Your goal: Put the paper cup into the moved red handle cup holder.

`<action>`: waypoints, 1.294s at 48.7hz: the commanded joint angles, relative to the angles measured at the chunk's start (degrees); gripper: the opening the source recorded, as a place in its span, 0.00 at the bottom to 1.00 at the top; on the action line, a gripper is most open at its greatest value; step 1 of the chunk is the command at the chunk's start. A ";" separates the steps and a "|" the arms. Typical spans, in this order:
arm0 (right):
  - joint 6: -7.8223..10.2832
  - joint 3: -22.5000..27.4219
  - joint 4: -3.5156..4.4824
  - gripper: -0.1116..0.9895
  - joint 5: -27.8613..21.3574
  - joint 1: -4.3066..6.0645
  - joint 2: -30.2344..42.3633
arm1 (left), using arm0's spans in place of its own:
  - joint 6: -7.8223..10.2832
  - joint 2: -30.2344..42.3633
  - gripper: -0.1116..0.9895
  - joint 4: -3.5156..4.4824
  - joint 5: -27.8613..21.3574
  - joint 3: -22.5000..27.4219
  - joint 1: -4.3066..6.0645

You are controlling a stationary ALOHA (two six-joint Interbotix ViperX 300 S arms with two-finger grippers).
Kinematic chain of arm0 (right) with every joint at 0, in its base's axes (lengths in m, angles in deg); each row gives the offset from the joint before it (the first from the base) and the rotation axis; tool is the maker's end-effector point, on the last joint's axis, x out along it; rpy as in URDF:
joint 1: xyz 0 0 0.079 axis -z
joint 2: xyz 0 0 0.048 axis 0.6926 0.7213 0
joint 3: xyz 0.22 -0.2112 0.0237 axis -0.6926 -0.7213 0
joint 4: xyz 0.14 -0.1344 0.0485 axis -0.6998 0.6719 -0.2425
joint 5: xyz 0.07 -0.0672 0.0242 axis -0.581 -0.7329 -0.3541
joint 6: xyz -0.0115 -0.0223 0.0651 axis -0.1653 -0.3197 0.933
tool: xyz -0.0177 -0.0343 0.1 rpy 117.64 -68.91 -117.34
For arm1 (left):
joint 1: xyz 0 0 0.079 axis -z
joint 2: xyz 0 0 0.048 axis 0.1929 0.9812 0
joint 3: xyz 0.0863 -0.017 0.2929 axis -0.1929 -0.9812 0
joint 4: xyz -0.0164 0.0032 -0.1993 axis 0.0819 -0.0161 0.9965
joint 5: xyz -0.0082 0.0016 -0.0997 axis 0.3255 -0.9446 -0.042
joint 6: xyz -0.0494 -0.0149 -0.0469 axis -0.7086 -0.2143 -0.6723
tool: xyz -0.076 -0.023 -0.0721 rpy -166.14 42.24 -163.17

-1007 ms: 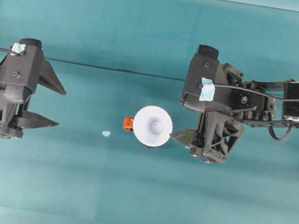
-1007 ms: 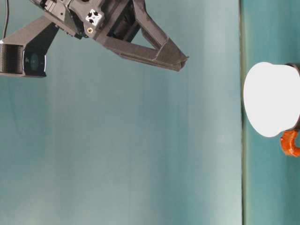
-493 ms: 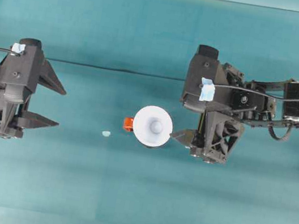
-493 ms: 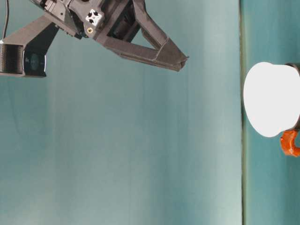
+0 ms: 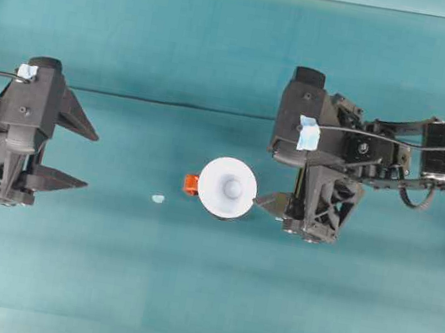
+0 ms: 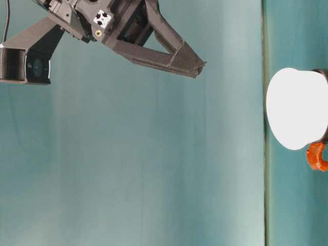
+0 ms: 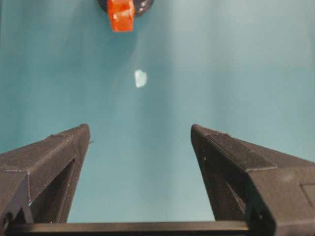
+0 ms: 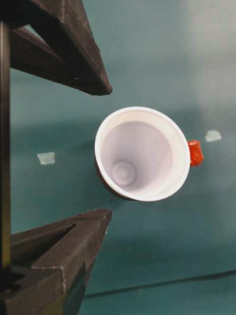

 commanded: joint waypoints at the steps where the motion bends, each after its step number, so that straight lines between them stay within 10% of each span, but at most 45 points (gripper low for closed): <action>1: -0.53 0.44 -0.09 0.88 0.26 0.09 -0.88 | 0.00 -0.88 0.91 -0.18 0.26 1.85 0.18; 63: -0.53 0.53 -0.09 0.88 0.44 0.35 -0.88 | 0.00 -5.36 0.91 -0.18 0.53 1.49 0.18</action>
